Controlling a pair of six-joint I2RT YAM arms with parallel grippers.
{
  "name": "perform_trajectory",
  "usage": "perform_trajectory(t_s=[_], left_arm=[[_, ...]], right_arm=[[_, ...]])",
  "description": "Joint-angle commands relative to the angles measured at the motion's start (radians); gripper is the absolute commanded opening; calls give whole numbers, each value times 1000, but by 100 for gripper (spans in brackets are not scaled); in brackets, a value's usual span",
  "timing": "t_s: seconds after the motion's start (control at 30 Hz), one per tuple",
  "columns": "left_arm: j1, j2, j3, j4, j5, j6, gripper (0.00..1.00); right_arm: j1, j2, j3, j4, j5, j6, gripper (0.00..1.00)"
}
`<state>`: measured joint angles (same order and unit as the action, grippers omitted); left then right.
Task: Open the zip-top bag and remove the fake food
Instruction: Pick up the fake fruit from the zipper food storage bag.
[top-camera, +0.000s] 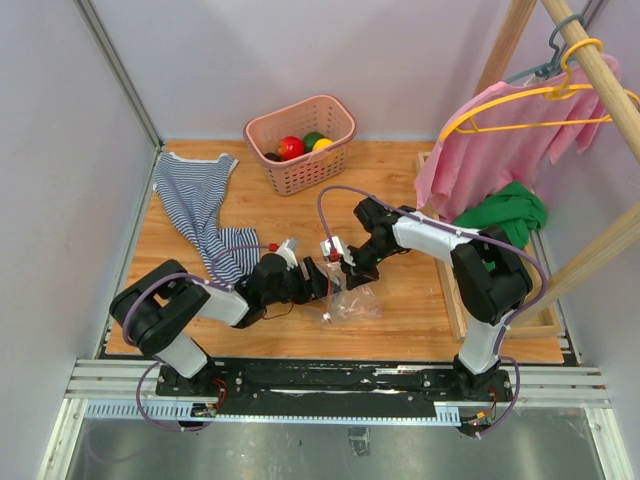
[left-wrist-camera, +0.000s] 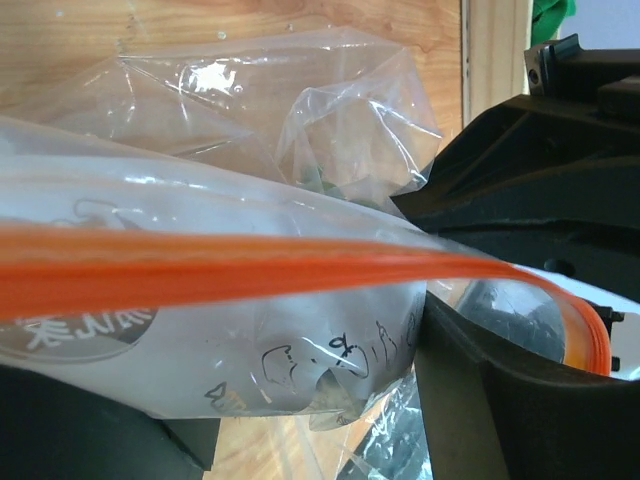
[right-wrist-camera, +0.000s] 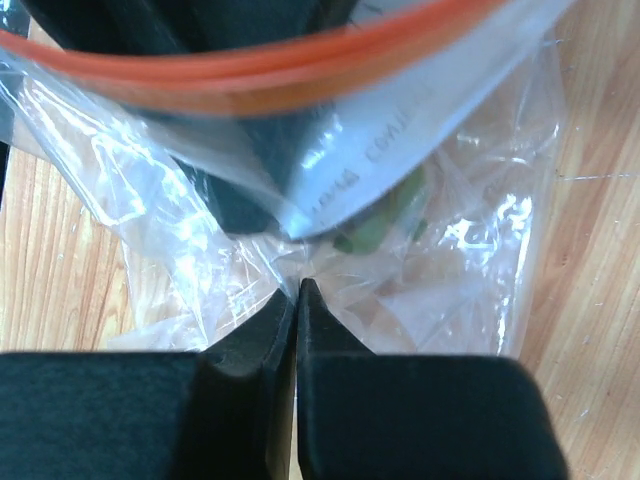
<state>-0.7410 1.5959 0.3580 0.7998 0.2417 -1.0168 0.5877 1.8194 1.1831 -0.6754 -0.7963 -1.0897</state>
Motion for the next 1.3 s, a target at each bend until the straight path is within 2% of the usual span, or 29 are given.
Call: perform_trajectory(t_s=[0.0, 0.13, 0.27, 0.33, 0.43, 0.6, 0.67, 0.73, 0.83, 0.9, 0.97, 1.03, 1.07, 1.17, 1.27], left_arm=[[-11, -103, -43, -111, -22, 62, 48], [-11, -180, -55, -194, -19, 91, 49], [-11, -218, -82, -209, -8, 93, 50], [-11, -228, -95, -208, 0, 97, 50], [-11, -236, -117, -179, 21, 106, 51], [-11, -220, -128, -159, 51, 135, 50], [-10, -209, -126, -151, 67, 150, 47], [-11, -197, -125, -138, 82, 156, 47], [-10, -179, -129, -104, 116, 162, 50], [-11, -169, -135, -85, 134, 162, 56], [-11, -162, -142, -69, 140, 155, 62], [-10, -153, -146, -58, 147, 150, 68], [-10, -148, -147, -49, 155, 147, 71], [-9, -130, -154, -7, 175, 135, 78], [-9, -113, -163, 23, 188, 121, 83]], right_arm=[[-32, -8, 25, 32, 55, 31, 1], [-38, -9, 29, 31, 74, 39, 1], [-38, -23, 33, 10, 25, 26, 1], [-39, -40, 32, 1, 8, 10, 7], [-51, -97, 19, -41, -81, -74, 28], [-54, -230, -88, -60, -238, -277, 80], [-33, -249, -131, 3, -228, -262, 91], [2, -246, -161, 72, -171, -218, 96], [59, -221, -172, 171, -66, -128, 97], [92, -197, -161, 207, -11, -87, 92], [119, -162, -145, 220, 32, -62, 83], [140, -132, -132, 221, 59, -40, 67], [150, -123, -126, 218, 58, -34, 62], [180, -109, -131, 219, 65, -43, 56], [197, -105, -126, 221, 69, -32, 41]])
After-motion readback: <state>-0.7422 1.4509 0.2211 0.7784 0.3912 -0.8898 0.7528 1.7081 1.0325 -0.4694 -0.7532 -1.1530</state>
